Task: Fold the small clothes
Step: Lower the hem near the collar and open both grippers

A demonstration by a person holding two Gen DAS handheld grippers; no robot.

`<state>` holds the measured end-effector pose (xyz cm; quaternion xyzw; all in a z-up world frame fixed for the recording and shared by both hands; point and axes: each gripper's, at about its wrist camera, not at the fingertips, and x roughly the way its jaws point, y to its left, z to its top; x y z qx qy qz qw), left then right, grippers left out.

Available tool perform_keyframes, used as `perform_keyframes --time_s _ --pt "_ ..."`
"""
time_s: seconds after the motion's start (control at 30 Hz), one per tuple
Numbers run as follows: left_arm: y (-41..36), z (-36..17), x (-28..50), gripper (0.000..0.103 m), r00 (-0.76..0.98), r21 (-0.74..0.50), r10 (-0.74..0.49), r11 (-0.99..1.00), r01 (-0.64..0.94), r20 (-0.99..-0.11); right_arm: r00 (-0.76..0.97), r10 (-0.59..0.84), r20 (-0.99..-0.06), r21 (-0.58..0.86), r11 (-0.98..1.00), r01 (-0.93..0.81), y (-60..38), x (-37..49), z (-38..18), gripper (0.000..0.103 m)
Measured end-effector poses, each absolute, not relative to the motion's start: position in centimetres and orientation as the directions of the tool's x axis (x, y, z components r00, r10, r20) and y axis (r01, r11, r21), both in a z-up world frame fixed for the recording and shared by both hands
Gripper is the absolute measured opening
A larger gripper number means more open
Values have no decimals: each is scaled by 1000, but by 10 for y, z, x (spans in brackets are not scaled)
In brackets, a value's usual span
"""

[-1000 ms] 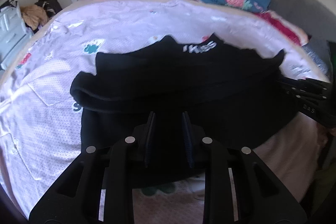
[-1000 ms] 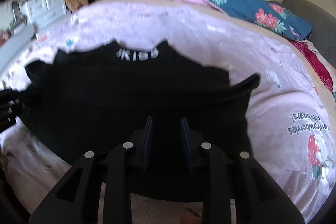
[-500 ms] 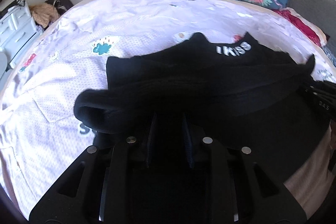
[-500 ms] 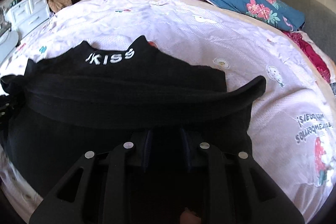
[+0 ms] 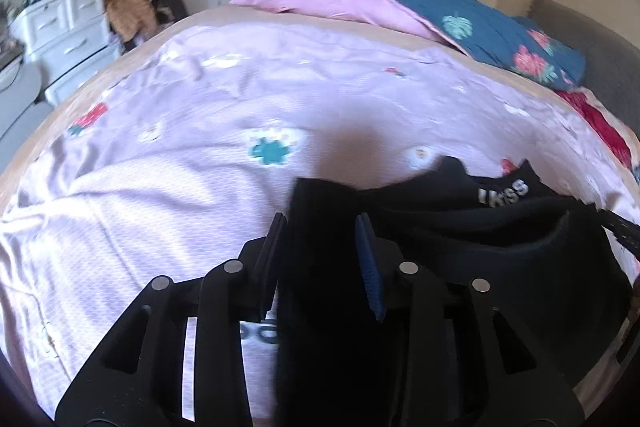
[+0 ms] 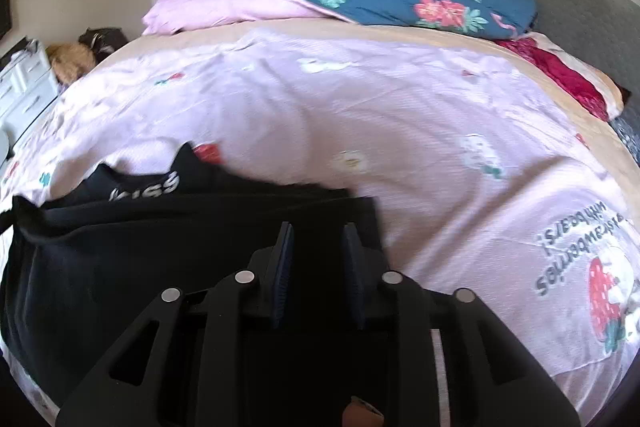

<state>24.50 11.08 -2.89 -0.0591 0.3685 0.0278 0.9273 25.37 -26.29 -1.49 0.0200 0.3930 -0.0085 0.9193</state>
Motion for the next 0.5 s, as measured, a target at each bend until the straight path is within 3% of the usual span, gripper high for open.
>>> perform_keyframes --time_s 0.1,0.13,0.27,0.3,0.37,0.43,0.47,0.5 --pt "125 -33 248 45 705 -124 -4 985 -119 -709 679 -8 -734 48 997 64 -284 257 -14 43" --pt "126 -36 250 53 693 -128 -12 985 -116 -721 673 -10 -739 45 997 65 -287 259 -15 44" --pt "125 -53 260 54 650 -144 -46 985 -98 -758 651 -17 -759 26 998 56 -291 266 -23 44" --pt "125 -53 260 52 651 -141 -44 985 -97 -757 640 -7 -769 28 999 45 -291 268 -27 44" --pt "119 -51 259 32 663 -131 -49 989 -74 -747 628 5 -779 31 999 31 -289 271 -33 39" --pt "113 -49 258 18 674 -118 -51 992 -54 -737 626 38 -779 55 998 7 -286 271 -35 6" --pt "109 -47 256 9 683 -99 -40 994 -47 -729 628 57 -776 71 997 -4 -285 271 -35 3" --pt "107 -44 255 7 690 -95 -41 995 -40 -723 633 59 -772 66 998 -11 -283 269 -33 3"
